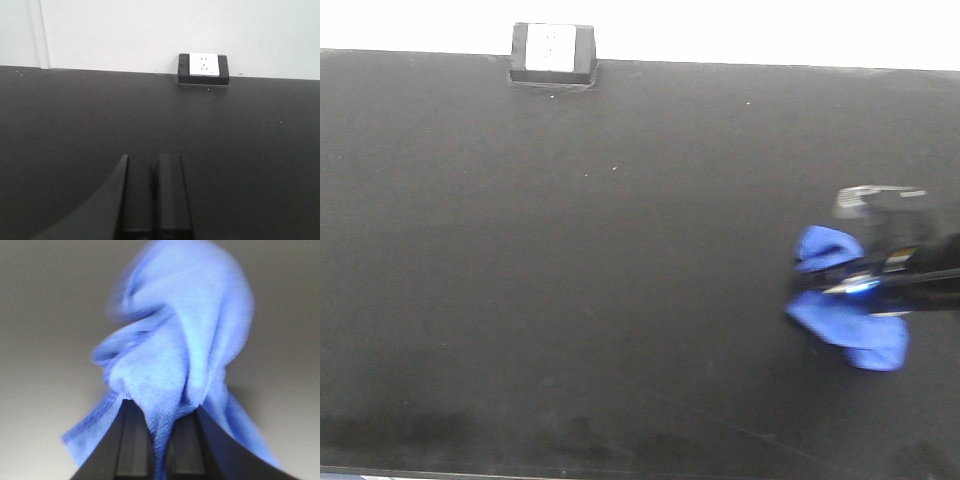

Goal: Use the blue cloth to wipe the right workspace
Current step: 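Wipe the cloth back and forth across the bench with the right gripper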

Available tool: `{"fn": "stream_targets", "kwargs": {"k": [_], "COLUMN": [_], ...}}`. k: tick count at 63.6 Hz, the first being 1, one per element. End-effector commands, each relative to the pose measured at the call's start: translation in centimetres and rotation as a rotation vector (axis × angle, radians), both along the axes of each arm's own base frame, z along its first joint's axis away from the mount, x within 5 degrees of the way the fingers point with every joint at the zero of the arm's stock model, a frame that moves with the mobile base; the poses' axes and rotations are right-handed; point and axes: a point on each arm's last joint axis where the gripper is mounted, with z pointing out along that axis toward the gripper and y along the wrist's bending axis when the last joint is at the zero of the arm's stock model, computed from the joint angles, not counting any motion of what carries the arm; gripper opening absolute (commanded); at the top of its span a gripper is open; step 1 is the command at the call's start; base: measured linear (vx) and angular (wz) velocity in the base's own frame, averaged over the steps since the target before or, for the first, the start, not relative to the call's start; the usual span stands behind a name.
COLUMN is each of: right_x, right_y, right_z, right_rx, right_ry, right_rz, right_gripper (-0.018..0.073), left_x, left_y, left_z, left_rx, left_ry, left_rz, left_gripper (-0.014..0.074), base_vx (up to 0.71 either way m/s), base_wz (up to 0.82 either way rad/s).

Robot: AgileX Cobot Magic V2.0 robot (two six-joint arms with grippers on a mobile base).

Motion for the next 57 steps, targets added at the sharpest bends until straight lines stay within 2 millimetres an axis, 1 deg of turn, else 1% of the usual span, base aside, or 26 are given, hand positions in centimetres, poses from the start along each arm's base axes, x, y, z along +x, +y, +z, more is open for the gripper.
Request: {"fn": "stream_targets", "kwargs": {"k": [1, 6, 8, 15, 18, 21, 24, 27, 30, 35, 42, 45, 49, 50, 52, 53, 57], "right_x": [0.5, -0.6, -1.3, -3.5, -4.0, -4.1, -3.9, -3.4, -2.5, -1.1, 1.0, 1.8, 2.3, 2.4, 2.4, 2.4, 2.2], "right_y": [4.3, 7.4, 8.8, 12.0, 12.7, 13.0, 13.0, 12.4, 11.4, 9.2, 4.6, 1.7, -1.5, -2.7, -4.2, -5.3, -8.1], "right_z": [1.7, 1.8, 1.8, 2.0, 2.1, 2.3, 2.4, 2.4, 2.4, 2.2, 1.9, 1.6, 1.4, 1.3, 1.2, 1.1, 0.9], "right_rx": [0.097, 0.153, 0.176, 0.225, 0.227, 0.222, 0.211, 0.198, 0.184, 0.163, 0.105, 0.065, 0.019, 0.004, -0.013, -0.024, -0.043], "right_ry": [-0.163, -0.193, -0.194, -0.195, -0.212, -0.241, -0.265, -0.283, -0.287, -0.272, -0.238, -0.213, -0.179, -0.175, -0.15, -0.142, -0.114], "right_rz": [0.076, 0.143, 0.178, 0.274, 0.314, 0.341, 0.356, 0.347, 0.31, 0.222, 0.08, 0.005, -0.063, -0.09, -0.124, -0.153, -0.229], "right_gripper": [0.0015, 0.002, 0.002, 0.002, 0.002, 0.002, 0.002, 0.002, 0.002, 0.002, 0.002, 0.002, 0.002, 0.002, 0.002, 0.002, 0.002], "left_x": [0.1, 0.1, 0.1, 0.1, 0.1, 0.1, 0.1, 0.1, 0.1, 0.1, 0.1, 0.1, 0.1, 0.1, 0.1, 0.1, 0.1], "left_y": [-0.1, -0.1, -0.1, -0.1, -0.1, -0.1, -0.1, -0.1, -0.1, -0.1, -0.1, -0.1, -0.1, -0.1, -0.1, -0.1, -0.1], "left_z": [-0.2, -0.2, -0.2, -0.2, -0.2, -0.2, -0.2, -0.2, -0.2, -0.2, -0.2, -0.2, -0.2, -0.2, -0.2, -0.2, -0.2], "left_rx": [-0.008, -0.008, -0.008, -0.008, -0.008, -0.008, -0.008, -0.008, -0.008, -0.008, -0.008, -0.008, -0.008, -0.008, -0.008, -0.008, -0.008], "left_ry": [-0.064, -0.064, -0.064, -0.064, -0.064, -0.064, -0.064, -0.064, -0.064, -0.064, -0.064, -0.064, -0.064, -0.064, -0.064, -0.064, -0.064], "left_rz": [-0.006, -0.006, -0.006, -0.006, -0.006, -0.006, -0.006, -0.006, -0.006, -0.006, -0.006, -0.006, -0.006, -0.006, -0.006, -0.006, -0.006], "left_gripper": [-0.0006, -0.0006, -0.0006, -0.0006, -0.0006, -0.0006, -0.0006, -0.0006, -0.0006, -0.0006, -0.0006, -0.0006, -0.0006, -0.0006, -0.0006, -0.0006, -0.0006], "base_vx": [0.0, 0.0, 0.0, 0.0, 0.0, 0.0, 0.0, 0.0, 0.0, 0.0, 0.0, 0.0, 0.0, 0.0, 0.0, 0.0, 0.0], "base_wz": [0.0, 0.0, 0.0, 0.0, 0.0, 0.0, 0.0, 0.0, 0.0, 0.0, 0.0, 0.0, 0.0, 0.0, 0.0, 0.0, 0.0]}}
